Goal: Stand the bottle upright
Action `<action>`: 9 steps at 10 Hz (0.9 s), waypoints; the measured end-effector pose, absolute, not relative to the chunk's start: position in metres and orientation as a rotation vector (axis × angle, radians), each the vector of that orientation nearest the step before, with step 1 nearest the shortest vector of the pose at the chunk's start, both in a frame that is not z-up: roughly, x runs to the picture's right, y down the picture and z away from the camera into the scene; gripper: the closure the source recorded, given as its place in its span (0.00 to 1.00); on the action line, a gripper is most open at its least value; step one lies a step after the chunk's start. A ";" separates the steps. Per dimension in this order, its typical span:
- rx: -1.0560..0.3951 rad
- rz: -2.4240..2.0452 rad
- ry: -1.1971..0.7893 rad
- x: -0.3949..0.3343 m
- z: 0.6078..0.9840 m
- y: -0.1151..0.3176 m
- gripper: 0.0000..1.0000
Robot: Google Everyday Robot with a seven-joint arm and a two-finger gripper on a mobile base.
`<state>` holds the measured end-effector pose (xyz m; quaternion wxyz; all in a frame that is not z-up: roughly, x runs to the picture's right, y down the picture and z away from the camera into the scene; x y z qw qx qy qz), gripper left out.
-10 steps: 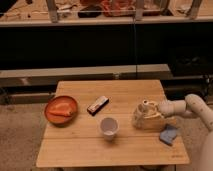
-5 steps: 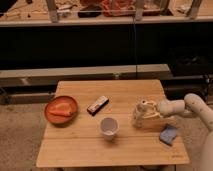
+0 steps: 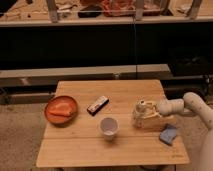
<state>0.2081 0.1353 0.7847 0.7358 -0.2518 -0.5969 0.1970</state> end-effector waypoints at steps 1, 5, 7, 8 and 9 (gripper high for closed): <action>-0.558 0.426 -1.326 0.208 0.785 0.136 0.42; -0.584 0.403 -1.369 0.200 0.790 0.139 0.20; -0.589 0.399 -1.375 0.201 0.790 0.140 0.20; -0.592 0.395 -1.379 0.202 0.790 0.140 0.20; -0.594 0.390 -1.383 0.201 0.789 0.140 0.20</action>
